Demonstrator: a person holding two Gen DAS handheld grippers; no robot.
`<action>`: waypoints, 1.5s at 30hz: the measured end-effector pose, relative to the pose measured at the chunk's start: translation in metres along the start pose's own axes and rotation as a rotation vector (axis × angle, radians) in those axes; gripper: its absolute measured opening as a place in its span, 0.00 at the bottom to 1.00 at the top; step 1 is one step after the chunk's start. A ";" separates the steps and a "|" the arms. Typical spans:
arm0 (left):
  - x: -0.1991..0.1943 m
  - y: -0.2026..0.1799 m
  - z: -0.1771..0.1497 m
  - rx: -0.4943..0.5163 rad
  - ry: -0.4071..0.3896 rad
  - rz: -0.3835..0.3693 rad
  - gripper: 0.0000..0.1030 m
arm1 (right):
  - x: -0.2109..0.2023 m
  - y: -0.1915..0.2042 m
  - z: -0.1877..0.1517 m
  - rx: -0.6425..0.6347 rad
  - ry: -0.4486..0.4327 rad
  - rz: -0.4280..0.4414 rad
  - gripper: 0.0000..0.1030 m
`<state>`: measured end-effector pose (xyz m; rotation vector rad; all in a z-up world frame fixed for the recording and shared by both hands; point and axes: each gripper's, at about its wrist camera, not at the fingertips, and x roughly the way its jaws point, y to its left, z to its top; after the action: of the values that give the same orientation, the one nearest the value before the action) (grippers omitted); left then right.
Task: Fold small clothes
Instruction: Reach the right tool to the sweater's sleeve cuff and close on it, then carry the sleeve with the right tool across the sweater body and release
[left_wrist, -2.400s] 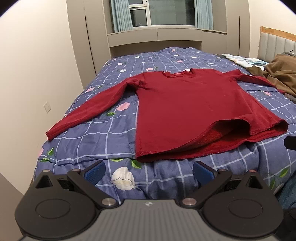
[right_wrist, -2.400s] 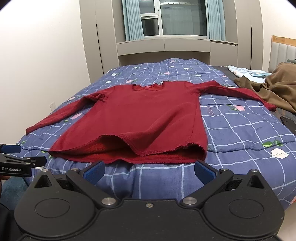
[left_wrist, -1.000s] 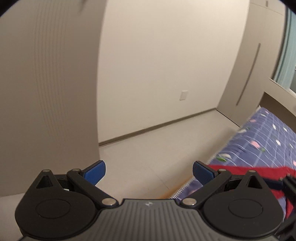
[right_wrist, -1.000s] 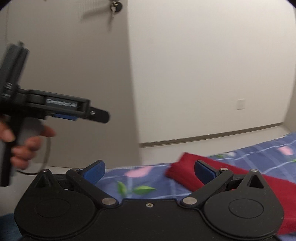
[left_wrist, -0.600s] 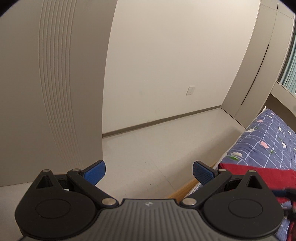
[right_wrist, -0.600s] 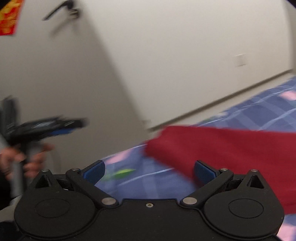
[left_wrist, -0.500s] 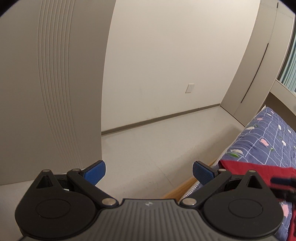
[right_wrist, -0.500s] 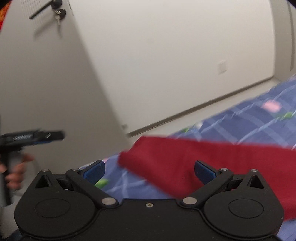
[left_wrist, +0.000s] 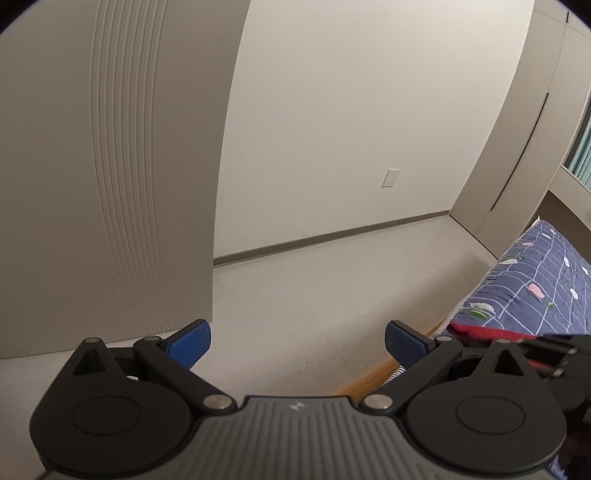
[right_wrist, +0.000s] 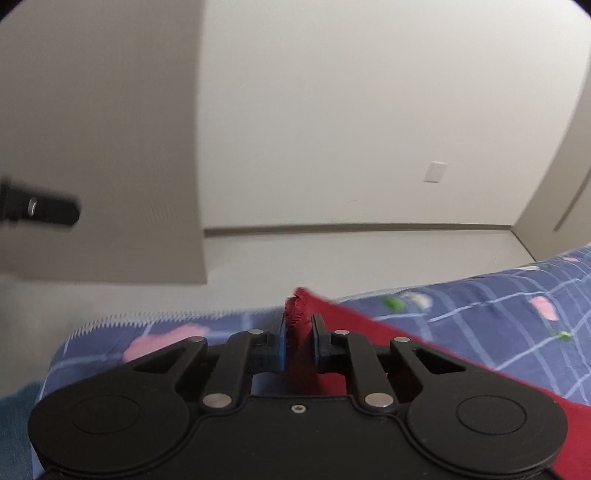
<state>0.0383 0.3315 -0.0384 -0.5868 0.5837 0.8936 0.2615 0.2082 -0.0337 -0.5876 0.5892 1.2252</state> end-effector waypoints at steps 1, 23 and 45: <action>0.000 -0.002 0.000 0.004 0.000 -0.003 0.99 | -0.005 -0.011 0.003 0.037 -0.024 0.005 0.12; -0.017 -0.151 -0.029 0.277 0.042 -0.261 1.00 | -0.305 -0.275 -0.107 0.849 -0.548 -0.617 0.12; 0.017 -0.372 -0.068 0.604 0.054 -0.494 1.00 | -0.315 -0.253 -0.364 1.106 -0.293 -0.796 0.23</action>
<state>0.3436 0.1096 -0.0150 -0.1854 0.6796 0.2097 0.3977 -0.3185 -0.0500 0.3008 0.5958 0.1166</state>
